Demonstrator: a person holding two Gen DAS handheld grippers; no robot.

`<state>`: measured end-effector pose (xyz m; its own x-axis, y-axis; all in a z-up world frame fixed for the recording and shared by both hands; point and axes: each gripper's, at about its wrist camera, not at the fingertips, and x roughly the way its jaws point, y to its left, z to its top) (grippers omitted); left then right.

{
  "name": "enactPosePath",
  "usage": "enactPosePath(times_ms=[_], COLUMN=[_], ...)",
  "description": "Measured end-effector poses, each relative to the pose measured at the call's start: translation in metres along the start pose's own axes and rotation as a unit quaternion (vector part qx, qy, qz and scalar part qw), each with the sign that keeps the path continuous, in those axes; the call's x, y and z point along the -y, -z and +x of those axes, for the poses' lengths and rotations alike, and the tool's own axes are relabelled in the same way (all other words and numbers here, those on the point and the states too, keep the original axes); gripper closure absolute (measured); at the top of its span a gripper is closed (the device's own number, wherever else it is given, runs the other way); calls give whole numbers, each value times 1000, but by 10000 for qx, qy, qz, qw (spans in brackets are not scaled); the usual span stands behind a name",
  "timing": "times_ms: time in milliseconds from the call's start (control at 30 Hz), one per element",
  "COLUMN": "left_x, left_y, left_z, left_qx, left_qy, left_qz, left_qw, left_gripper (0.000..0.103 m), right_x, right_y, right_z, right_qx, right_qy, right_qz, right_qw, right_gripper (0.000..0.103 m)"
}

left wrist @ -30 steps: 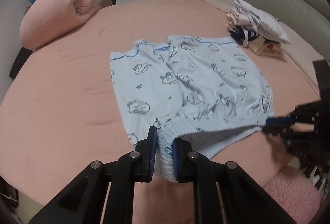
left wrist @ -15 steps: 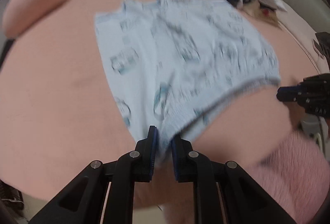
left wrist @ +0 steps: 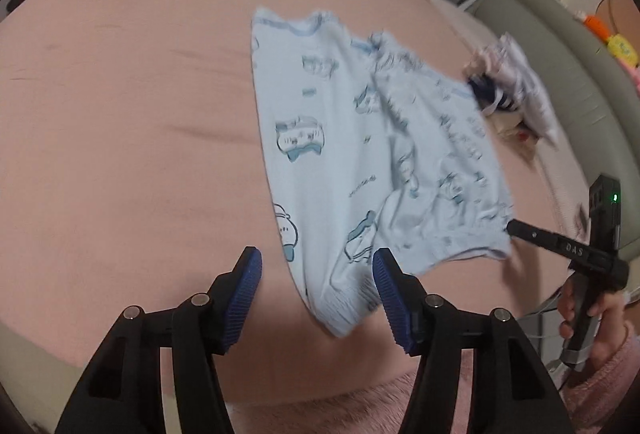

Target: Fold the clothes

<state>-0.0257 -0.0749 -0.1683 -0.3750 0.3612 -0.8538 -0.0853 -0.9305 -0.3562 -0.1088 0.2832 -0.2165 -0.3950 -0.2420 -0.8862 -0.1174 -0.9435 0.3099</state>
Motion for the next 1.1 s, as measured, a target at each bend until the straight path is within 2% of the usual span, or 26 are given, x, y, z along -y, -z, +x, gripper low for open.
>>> enactPosePath(times_ms=[67,133,233,333,433,500,600,667,700,733,767,800,833,867,900,967,1033,1100], left_x=[9,18,21,11,2,-2,5,11,14,17,21,24,31,35,32,22,-2,-14], left_y=[6,12,20,18,12,11,13,13,13,13,13,11,6,3,2,0,4,7], left_z=[15,20,15,4,0,4,15,21,24,27,30,32,33,33,30,23,18,17], left_qx=[-193,-215,-267,-258,-189,-265,-367,-396,-410,-425,-439,-560,-782,-854,-783,-644,-544,-497], left_qy=[-281,-638,-825,-532,-55,305,310,336,350,363,376,261,13,-45,95,438,969,1197], left_qz=[261,656,959,694,59,-351,-475,-496,-507,-517,-528,-423,-170,-73,-176,-478,-1083,-1293], left_qw=[9991,9956,9916,9958,9998,9986,9977,9974,9973,9971,9969,9972,9968,9963,9967,9958,9879,9831], left_gripper=[49,51,50,50,51,51,51,47,31,6,0,1,1,1,6,8,8,13], right_x=[-3,-4,-4,-4,-4,-5,-12,-14,-14,-13,-14,-15,-17,-20,-23,-29,-31,-23], right_y=[0,3,9,14,20,16,13,17,18,19,18,16,14,12,10,6,4,9], right_z=[13,10,4,-1,-6,-6,15,28,30,31,32,34,35,36,37,37,37,37], right_qx=[-221,-249,-290,-331,-373,-292,-632,-683,-604,-508,-466,-447,-447,-464,-477,-498,-518,-539], right_qy=[117,95,61,28,-5,-195,-599,-567,-553,-553,-519,-466,-494,-587,-668,-811,-893,-817], right_qz=[9,-42,-117,-193,-269,-99,168,328,444,576,664,720,736,722,676,534,422,386], right_qw=[9997,9996,9995,9993,9989,9993,9961,9955,9957,9955,9954,9953,9951,9946,9943,9940,9938,9944], right_gripper=[66,67,69,69,67,67,67,67,68,68,74,86,92,97,98,99,99,98])
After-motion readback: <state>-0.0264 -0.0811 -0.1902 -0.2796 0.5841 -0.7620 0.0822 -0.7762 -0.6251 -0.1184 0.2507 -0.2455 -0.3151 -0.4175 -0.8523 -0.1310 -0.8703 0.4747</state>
